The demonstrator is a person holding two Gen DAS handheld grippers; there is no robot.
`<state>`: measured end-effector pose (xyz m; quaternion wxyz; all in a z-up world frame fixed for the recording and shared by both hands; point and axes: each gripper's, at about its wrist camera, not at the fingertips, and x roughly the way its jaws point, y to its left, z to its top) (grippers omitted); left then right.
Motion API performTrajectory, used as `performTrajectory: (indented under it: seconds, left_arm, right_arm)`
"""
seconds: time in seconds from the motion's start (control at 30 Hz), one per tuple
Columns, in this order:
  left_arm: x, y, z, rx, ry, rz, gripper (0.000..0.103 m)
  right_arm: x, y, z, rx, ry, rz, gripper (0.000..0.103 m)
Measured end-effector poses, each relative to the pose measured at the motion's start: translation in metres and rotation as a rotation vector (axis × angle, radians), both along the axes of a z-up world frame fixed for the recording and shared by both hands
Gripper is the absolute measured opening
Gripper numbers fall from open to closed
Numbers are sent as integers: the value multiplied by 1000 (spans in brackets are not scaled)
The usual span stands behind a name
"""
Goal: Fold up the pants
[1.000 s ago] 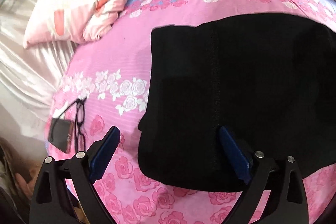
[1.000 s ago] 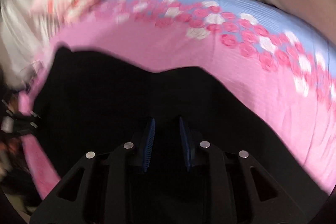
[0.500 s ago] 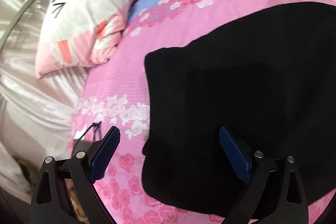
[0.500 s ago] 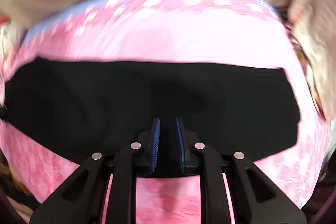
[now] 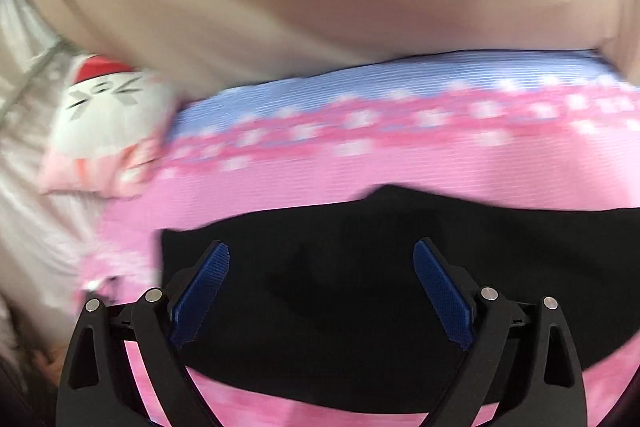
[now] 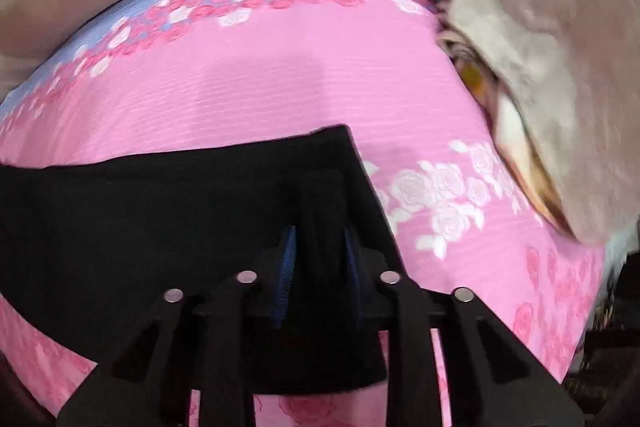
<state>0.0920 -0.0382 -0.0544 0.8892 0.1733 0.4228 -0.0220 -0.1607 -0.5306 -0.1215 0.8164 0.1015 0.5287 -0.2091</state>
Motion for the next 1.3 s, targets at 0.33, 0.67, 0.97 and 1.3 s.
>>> performTrajectory:
  seconds: [0.33,0.67,0.97,1.3]
  left_arm:
    - [-38,-112,-25,87,28,-211,92]
    - [-35,-109,-47,50,127,-142,92]
    - [-35,-109,-42,37,167,-110,92]
    - [-26,-56,-84,126,255,24,93]
  right_arm:
    - [14,-25,3,-52,-22,95,38]
    - [-21,-11,11,74,-71,-12,27]
    - [-19,30,9,8,-41,-18,37]
    - [104,200,-11,272,-129,420,34]
